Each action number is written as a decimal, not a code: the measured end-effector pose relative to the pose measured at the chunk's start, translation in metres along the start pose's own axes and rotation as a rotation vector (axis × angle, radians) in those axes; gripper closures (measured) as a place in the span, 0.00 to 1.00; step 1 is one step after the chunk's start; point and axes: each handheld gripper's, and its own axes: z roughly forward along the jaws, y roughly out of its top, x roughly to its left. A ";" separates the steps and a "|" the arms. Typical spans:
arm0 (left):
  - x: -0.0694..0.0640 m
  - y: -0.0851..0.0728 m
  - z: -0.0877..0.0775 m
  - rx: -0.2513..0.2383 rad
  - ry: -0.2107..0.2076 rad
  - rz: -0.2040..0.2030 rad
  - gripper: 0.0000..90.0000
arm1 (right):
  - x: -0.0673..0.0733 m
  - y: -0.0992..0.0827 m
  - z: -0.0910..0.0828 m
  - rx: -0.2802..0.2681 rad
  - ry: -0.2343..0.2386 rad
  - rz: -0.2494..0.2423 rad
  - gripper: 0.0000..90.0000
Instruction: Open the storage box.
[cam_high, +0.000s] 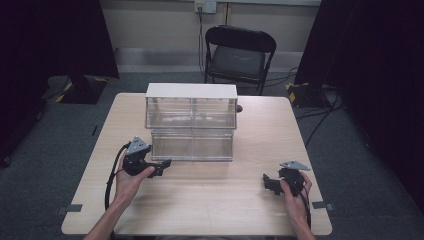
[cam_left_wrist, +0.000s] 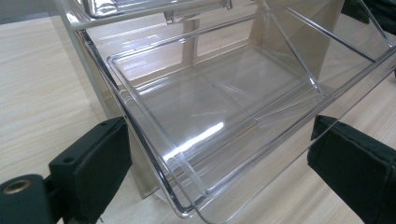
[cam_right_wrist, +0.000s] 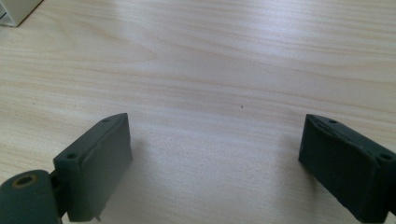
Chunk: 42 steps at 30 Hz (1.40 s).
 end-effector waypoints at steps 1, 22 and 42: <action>0.000 0.000 0.000 0.000 0.001 -0.005 0.07 | 0.000 0.000 0.000 0.000 0.000 0.000 0.10; -0.001 0.006 -0.004 -0.026 0.016 0.005 0.09 | 0.000 0.000 0.000 0.000 -0.001 0.001 0.10; 0.002 0.011 -0.004 -0.066 0.010 -0.030 0.10 | 0.000 0.000 0.000 0.000 0.000 0.000 0.10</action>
